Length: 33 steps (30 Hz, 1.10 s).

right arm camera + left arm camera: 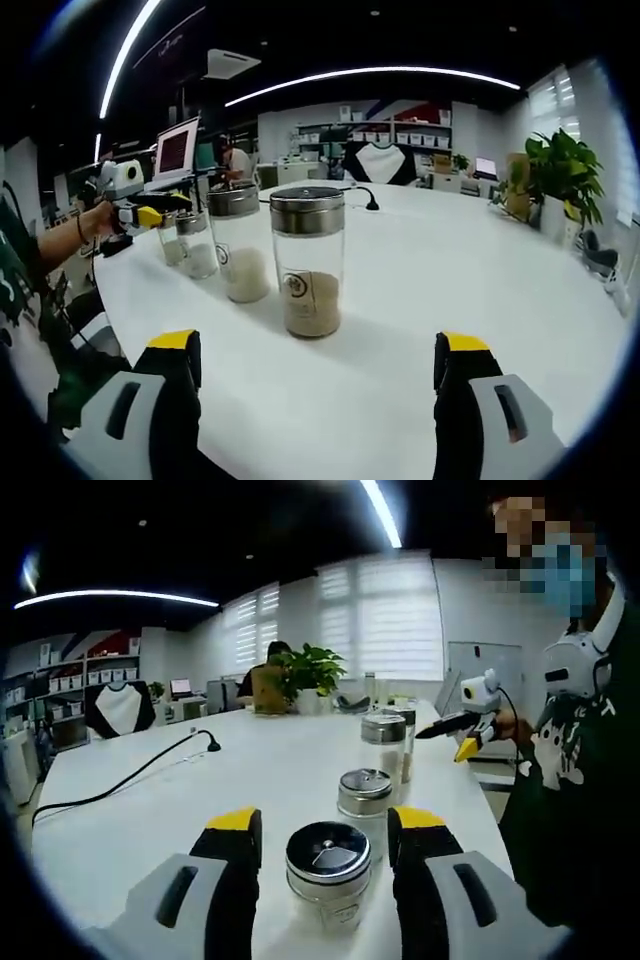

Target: Rotate the seasoning bottle until the label or dispensing opening points toward the visible target arrow and the bottle remains upright within the marked orientation range

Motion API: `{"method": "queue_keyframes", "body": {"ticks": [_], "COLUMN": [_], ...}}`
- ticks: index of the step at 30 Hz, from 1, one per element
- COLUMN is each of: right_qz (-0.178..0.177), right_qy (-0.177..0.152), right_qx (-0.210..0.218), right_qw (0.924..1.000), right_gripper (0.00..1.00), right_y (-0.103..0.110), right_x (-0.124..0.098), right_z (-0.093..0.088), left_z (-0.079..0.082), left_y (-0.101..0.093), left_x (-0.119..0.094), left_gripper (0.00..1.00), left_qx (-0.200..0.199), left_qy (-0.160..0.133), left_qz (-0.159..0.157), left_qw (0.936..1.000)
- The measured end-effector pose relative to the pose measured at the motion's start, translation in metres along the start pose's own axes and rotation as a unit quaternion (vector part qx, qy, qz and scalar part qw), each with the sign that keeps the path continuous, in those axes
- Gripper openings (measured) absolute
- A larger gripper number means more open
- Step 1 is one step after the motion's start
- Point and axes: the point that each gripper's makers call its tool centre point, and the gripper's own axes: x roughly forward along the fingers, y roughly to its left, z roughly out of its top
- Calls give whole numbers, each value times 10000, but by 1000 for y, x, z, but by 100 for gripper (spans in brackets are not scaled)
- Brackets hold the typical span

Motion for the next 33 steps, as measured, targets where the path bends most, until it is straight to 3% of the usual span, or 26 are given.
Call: {"method": "queue_keyframes", "body": {"ticks": [4,6,7,8,33], "right_qz": [21,9,3,-3,19], "right_qy": [-40,-51,-69,-77,-52], "right_qx": [-8,-21,-18,-18,-38], "right_qw": [10000,10000,10000,10000,10000], "right_gripper": [99,99,99,99,99], "right_y": [1,0,0,0,0], "right_x": [-1,-2,-2,-3,-2], "right_z": [2,3,3,4,3], "left_z": [-9,-12,-7,-16,-13], "left_y": [-1,-1,4,-2,5], "left_x": [7,6,5,3,3], "left_gripper": [52,41,37,37,37], "left_qx": [-48,-78,44,-128,-98], "left_qy": [140,187,35,228,166], "left_qz": [-79,-98,9,-101,121], "left_qw": [9999,9997,10000,9996,9997]}}
